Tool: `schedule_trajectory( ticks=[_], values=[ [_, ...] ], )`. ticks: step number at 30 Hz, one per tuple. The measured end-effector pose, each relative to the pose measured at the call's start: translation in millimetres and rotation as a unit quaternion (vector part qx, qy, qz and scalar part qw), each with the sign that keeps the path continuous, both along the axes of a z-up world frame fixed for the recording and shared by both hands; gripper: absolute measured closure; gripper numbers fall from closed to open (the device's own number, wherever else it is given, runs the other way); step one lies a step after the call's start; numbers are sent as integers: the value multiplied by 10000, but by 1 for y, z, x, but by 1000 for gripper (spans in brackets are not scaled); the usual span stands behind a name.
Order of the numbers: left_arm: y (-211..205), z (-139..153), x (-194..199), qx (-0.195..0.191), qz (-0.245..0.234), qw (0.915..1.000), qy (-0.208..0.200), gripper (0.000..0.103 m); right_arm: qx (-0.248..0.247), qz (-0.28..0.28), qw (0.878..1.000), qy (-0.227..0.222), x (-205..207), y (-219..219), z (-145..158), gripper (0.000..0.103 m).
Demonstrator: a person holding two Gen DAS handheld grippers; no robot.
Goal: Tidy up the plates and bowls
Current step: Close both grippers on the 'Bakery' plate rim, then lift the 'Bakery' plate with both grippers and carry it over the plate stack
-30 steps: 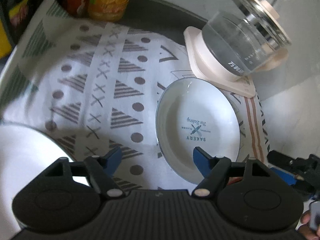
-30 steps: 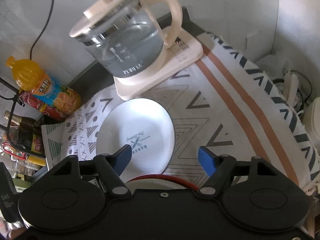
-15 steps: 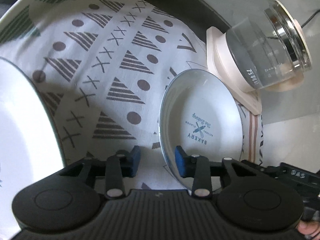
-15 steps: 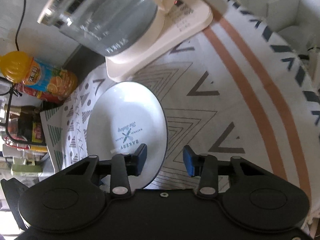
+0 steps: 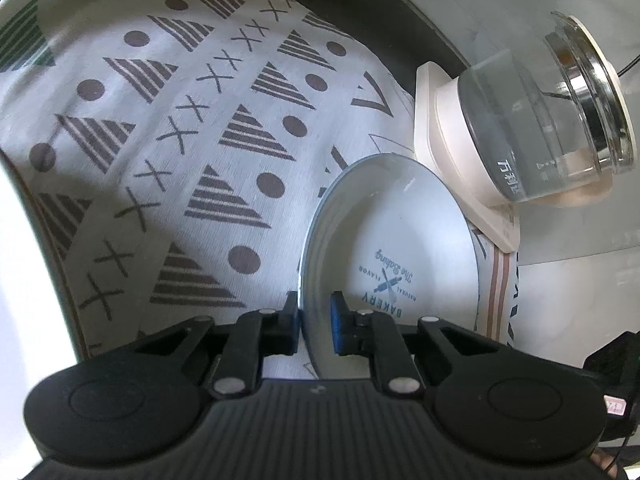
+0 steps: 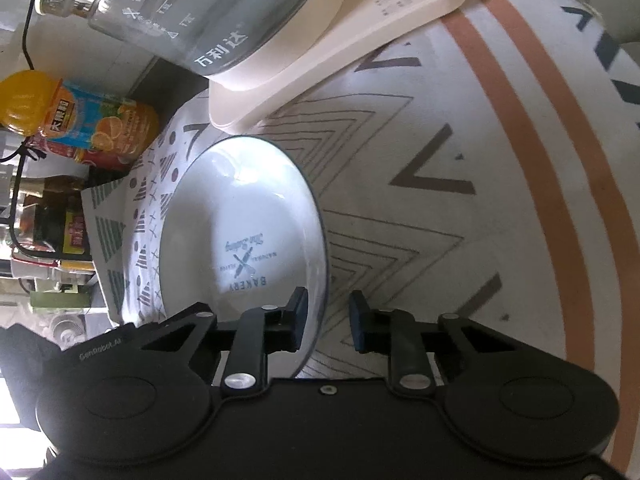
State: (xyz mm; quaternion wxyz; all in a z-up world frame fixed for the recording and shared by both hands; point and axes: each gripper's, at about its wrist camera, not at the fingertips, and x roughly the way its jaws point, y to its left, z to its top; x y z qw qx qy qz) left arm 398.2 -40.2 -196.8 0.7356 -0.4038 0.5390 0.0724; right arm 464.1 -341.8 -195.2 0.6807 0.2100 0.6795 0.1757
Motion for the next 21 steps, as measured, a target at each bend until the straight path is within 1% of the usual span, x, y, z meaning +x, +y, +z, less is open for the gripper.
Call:
schedule_trajectory(
  ticks=[1,3,6,12,21],
  values=[
    [0,0,1,-6,-15,10000,9,90,1,35,10000,-7,1,0,-1,85],
    [1,1,1,-3,-67,10000,30,91,53,94,9999,-16,2,1,-2,95],
    [2,5,1,37,-173,9998,-41,91,30,213,9997,-146,0,5,2,95],
    [-1,19,11,44,-504,9985,-188,91,-51,357,9980,-512,0,5,26,94],
    [1,44,20,15,-857,9951,-487,91,-220,195,9956,-885,-11,0,56,93]
  ],
)
